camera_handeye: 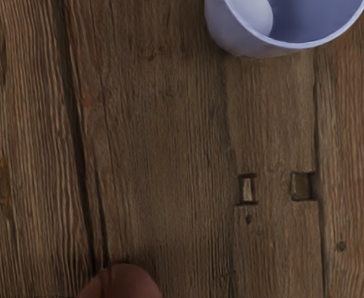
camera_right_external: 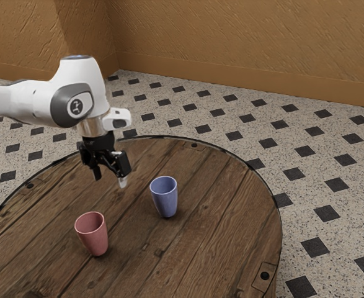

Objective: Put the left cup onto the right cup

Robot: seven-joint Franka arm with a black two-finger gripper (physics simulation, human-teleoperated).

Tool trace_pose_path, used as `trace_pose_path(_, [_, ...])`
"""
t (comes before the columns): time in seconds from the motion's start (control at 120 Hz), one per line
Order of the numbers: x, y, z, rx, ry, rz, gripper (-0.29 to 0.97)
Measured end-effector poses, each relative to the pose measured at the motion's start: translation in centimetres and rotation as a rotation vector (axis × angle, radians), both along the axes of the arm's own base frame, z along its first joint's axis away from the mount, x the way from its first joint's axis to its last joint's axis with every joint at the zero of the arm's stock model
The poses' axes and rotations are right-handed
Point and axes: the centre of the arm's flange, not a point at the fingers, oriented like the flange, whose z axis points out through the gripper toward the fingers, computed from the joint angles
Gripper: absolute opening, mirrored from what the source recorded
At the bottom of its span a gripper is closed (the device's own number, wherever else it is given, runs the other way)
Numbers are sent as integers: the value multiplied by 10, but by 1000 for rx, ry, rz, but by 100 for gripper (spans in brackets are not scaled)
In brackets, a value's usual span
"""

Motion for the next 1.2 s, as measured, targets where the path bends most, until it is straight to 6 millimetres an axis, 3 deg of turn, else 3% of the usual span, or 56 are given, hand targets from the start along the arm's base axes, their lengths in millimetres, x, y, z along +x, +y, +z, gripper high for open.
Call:
trace_pose_path(0.225, [-28,8,-9,-6,-19,35,68])
trace_pose_path(0.708, [-79,-34,-31,7,6,73,68])
trace_pose_path(1.2, [-79,-33,-50,-28,45,148,68])
